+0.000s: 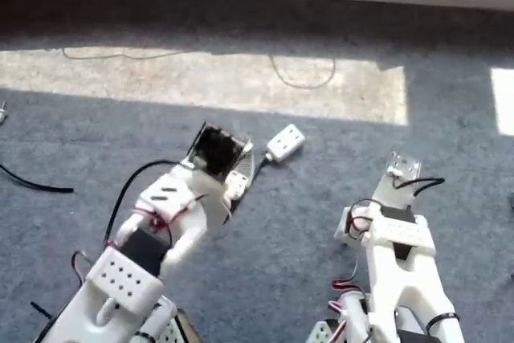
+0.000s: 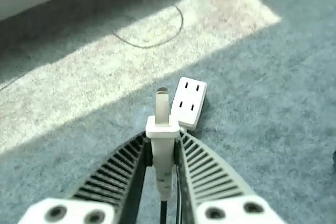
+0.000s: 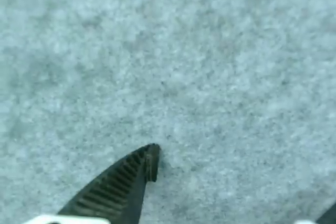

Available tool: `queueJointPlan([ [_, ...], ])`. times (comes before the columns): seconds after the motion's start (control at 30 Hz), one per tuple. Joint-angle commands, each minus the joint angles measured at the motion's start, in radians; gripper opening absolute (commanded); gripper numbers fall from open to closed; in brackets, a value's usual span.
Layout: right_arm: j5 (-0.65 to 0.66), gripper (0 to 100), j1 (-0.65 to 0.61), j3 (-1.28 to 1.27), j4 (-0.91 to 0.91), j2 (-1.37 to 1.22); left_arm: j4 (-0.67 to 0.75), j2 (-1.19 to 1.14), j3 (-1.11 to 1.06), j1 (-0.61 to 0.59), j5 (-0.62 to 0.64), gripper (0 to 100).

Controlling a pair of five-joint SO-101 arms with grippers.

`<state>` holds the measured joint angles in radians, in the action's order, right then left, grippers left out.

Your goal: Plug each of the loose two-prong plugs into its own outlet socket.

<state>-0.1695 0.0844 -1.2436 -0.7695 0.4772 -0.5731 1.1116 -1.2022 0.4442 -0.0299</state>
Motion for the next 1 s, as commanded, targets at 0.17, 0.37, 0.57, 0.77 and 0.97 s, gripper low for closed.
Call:
queueJointPlan([
  [0.17,-0.012,48.5,-0.005,0.016,0.036,0.018,0.43,0.647,-0.499,0.025,-0.011,0],
  [0.37,-0.012,26.6,-0.012,0.143,0.036,0.018,0.308,0.705,-0.492,0.05,-0.011,0],
  [0.57,-0.014,6.4,-0.013,0.302,0.036,0.018,0.29,0.659,-0.495,0.174,-0.011,0],
  [0.77,-0.014,0.6,-0.136,0.478,-0.136,0.019,0.298,0.556,-0.501,0.188,-0.011,0],
  [0.97,-0.014,0.6,-0.282,0.84,-0.567,0.019,0.399,0.423,-0.501,0.186,-0.012,0],
])
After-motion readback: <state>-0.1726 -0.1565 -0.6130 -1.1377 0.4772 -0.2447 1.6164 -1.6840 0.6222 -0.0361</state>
